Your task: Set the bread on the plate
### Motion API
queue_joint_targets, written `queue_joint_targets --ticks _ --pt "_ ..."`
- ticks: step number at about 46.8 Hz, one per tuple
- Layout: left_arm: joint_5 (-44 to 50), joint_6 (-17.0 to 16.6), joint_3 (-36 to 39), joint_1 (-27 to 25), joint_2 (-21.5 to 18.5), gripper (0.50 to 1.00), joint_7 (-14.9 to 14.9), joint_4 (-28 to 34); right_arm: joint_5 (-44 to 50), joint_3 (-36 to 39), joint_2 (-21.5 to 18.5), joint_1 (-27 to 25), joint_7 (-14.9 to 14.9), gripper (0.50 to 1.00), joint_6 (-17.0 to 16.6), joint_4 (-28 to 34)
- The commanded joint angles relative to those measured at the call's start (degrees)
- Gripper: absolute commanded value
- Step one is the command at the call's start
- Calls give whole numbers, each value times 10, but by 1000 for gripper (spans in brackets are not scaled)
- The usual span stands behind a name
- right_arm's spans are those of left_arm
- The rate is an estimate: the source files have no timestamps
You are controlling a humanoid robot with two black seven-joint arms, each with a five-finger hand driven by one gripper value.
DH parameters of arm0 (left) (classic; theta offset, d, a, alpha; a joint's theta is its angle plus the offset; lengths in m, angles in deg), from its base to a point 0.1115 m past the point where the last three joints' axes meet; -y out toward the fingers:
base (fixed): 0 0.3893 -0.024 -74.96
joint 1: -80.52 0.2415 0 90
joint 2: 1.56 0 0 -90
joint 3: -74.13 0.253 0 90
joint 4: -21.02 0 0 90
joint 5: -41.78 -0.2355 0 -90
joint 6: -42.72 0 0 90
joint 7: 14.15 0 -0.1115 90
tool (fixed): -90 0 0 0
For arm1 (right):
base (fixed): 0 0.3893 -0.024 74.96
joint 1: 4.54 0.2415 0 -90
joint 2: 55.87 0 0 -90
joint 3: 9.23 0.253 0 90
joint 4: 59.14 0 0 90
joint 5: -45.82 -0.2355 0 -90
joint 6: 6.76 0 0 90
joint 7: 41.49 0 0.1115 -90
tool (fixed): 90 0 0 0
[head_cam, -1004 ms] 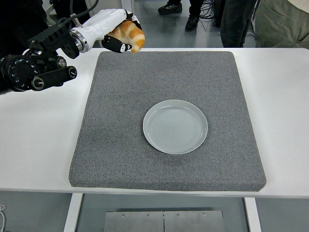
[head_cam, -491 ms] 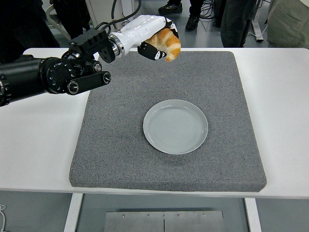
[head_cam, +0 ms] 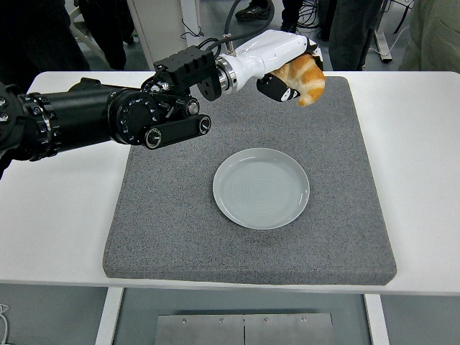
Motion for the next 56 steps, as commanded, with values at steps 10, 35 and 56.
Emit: queue_joint_targets --ticks 10,35,56 --pt "-22 -23 -3 40 0 500 29 0 0 0 0 0 0 1000 0 0" --pt "-49 -52 -2 93 0 500 77 67 0 0 0 1 0 1000 0 0" --pt "-128 -80 -1 161 -62 500 78 93 0 0 0 0 0 1000 0 0"
